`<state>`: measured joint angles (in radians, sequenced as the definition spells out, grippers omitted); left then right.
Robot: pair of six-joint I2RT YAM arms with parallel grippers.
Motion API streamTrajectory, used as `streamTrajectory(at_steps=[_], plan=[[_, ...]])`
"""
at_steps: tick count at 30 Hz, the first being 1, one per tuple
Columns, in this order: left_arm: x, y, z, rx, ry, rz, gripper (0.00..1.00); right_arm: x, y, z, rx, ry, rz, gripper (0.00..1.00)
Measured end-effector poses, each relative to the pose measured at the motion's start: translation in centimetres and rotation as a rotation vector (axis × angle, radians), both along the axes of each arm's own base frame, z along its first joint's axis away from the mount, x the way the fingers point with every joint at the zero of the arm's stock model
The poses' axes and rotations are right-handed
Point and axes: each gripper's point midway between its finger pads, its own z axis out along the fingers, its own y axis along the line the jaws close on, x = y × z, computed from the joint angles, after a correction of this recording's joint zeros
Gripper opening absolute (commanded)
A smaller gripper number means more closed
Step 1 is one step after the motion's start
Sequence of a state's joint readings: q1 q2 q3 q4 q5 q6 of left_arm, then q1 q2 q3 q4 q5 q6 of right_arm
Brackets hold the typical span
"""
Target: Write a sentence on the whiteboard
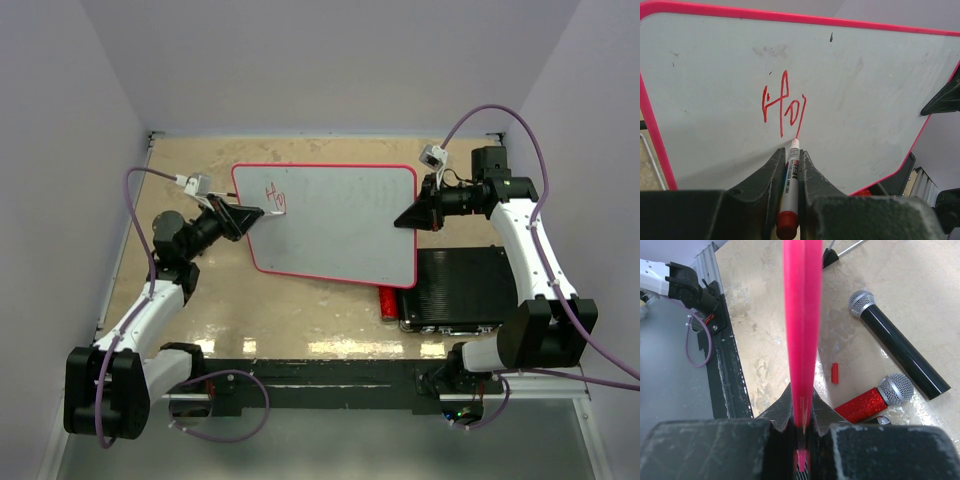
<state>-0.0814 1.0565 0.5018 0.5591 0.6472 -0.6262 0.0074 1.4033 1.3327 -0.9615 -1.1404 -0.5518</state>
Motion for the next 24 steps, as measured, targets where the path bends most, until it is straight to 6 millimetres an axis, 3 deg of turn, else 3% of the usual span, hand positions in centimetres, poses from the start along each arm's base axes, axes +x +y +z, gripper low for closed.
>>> streamTrajectory(at_steps=[8, 17, 24], plan=[[0.1, 0.1, 0.7, -0.009, -0.014, 0.010, 0.00, 0.1, 0.0, 0.0, -0.002, -0.009, 0.002, 0.00], [0.8, 0.2, 3.5, -0.038, -0.080, 0.025, 0.00, 0.1, 0.0, 0.0, -0.002, -0.012, 0.004, 0.00], [1.2, 0.2, 3.3, -0.043, -0.073, 0.032, 0.00, 0.1, 0.0, 0.0, -0.002, -0.011, 0.004, 0.00]])
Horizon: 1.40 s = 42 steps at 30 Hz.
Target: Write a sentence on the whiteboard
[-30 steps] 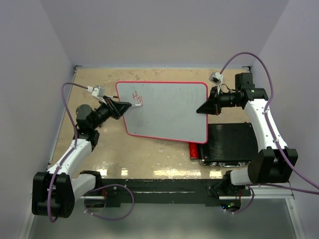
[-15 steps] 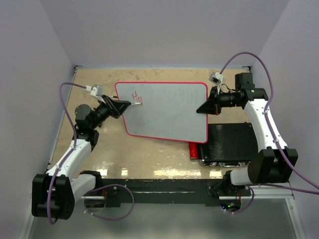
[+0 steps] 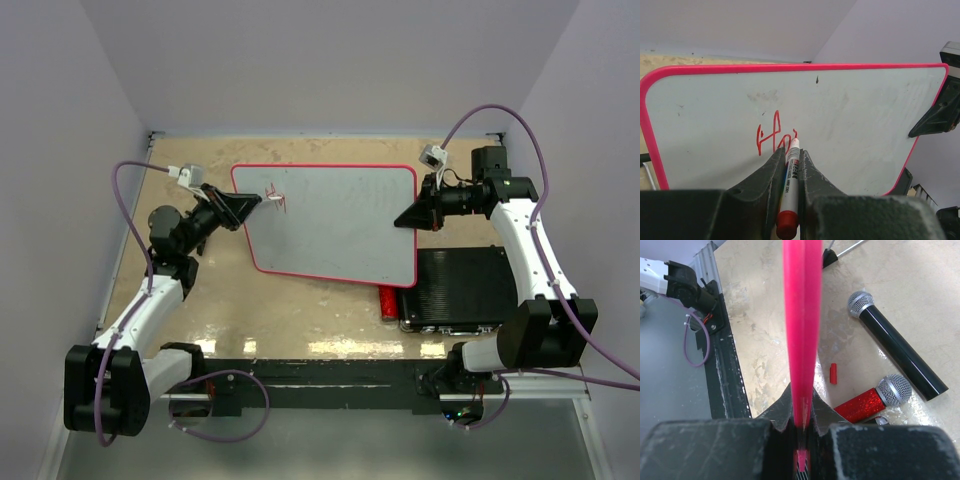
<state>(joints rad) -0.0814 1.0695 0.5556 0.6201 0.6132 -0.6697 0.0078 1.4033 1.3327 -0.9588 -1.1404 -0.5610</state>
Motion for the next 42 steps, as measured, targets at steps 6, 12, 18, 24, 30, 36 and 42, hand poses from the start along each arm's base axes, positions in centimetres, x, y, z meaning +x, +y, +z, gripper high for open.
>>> streamTrajectory(at_steps=[6, 12, 18, 24, 30, 36, 42], plan=[[0.2, 0.0, -0.1, -0.001, 0.001, -0.001, 0.00, 0.0, 0.0, 0.0, 0.000, 0.005, -0.002, 0.00], [0.4, -0.1, 0.0, -0.008, 0.000, -0.006, 0.00, -0.1, 0.0, 0.0, 0.002, 0.010, -0.003, 0.00], [0.4, -0.3, 0.1, -0.019, 0.003, -0.019, 0.00, -0.1, 0.0, 0.0, 0.002, 0.014, -0.004, 0.00], [0.3, -0.6, 0.2, -0.019, -0.005, -0.038, 0.00, -0.1, 0.0, 0.0, 0.001, 0.010, -0.003, 0.00], [0.1, -0.7, 0.1, -0.016, -0.004, -0.054, 0.00, 0.0, 0.0, 0.0, 0.001, 0.004, -0.001, 0.00], [-0.4, -0.9, -1.3, -0.011, 0.031, -0.070, 0.00, 0.0, 0.0, 0.0, 0.000, 0.003, 0.000, 0.00], [-0.8, -0.8, -2.3, 0.004, 0.062, -0.064, 0.00, 0.0, 0.0, 0.0, 0.000, 0.003, -0.001, 0.00]])
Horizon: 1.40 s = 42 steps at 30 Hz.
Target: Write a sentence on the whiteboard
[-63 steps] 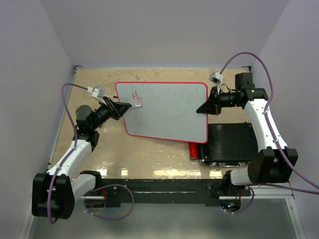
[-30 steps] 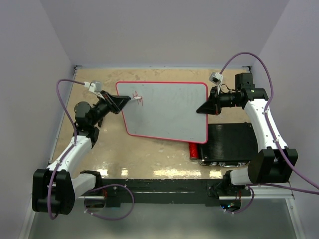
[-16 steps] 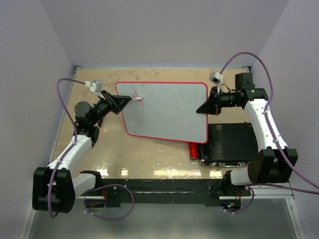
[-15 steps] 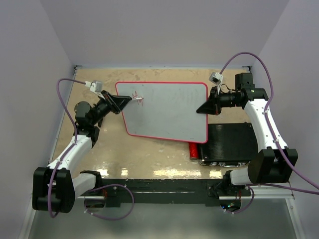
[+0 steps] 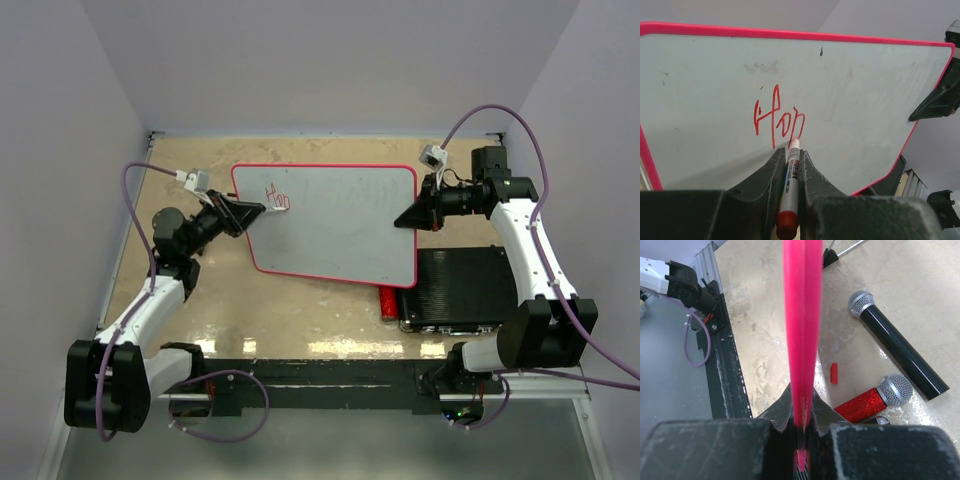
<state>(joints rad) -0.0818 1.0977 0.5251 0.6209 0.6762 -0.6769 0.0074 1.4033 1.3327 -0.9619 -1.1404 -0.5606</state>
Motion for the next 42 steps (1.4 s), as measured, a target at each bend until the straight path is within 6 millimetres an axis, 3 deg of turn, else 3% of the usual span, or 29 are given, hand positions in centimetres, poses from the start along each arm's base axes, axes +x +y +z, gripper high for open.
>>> streamTrajectory(at_steps=[14, 23, 28, 42], plan=[[0.3, 0.7, 1.4, 0.014, -0.043, 0.053, 0.00, 0.0, 0.0, 0.0, 0.000, -0.001, 0.000, 0.00], [-2.8, 0.7, 6.6, -0.020, -0.200, 0.024, 0.00, 0.1, 0.0, 0.0, -0.001, -0.007, 0.002, 0.00], [-4.0, 1.0, 7.9, -0.035, -0.243, 0.033, 0.00, 0.1, 0.0, 0.0, -0.001, -0.007, 0.002, 0.00], [-4.0, 0.7, 4.6, -0.028, -0.095, 0.069, 0.00, 0.1, 0.0, 0.0, -0.001, -0.009, 0.002, 0.00]])
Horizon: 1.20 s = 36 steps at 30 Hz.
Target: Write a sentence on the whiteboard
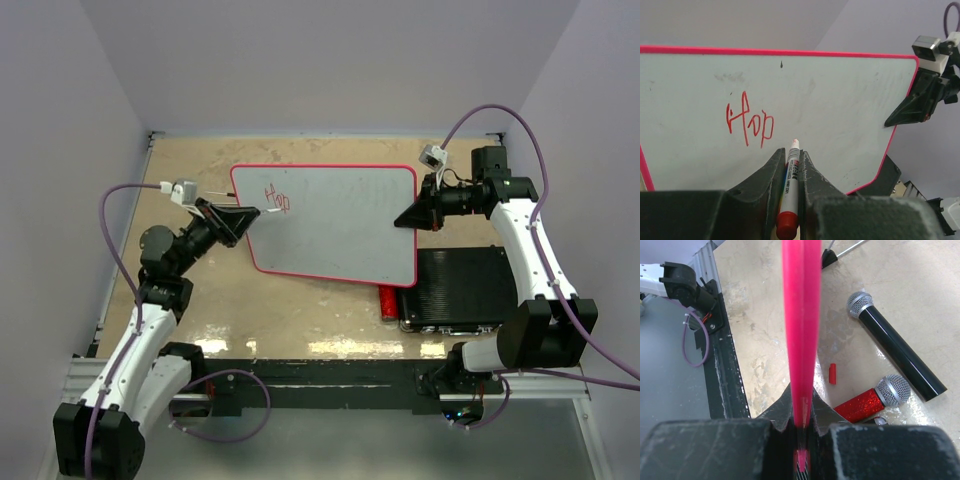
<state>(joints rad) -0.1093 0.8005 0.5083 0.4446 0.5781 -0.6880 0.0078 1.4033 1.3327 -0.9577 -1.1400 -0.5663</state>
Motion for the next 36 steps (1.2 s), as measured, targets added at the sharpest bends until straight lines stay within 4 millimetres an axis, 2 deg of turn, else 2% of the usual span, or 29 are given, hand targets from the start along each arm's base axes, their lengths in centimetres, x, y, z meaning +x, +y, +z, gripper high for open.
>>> streamTrajectory(at_steps=[3, 8, 19, 36], plan=[[0.2, -0.1, -1.4, 0.036, 0.042, 0.036, 0.00, 0.0, 0.0, 0.0, 0.000, 0.000, 0.000, 0.00], [1.6, 1.8, -2.7, 0.088, 0.075, 0.176, 0.00, 0.0, 0.0, 0.0, 0.000, 0.000, 0.000, 0.00], [4.6, 3.5, -1.6, 0.129, 0.075, 0.283, 0.00, 0.0, 0.0, 0.0, 0.000, 0.000, 0.000, 0.00], [5.3, 3.0, -1.6, 0.133, 0.073, 0.260, 0.00, 0.0, 0.0, 0.0, 0.001, 0.007, -0.002, 0.00]])
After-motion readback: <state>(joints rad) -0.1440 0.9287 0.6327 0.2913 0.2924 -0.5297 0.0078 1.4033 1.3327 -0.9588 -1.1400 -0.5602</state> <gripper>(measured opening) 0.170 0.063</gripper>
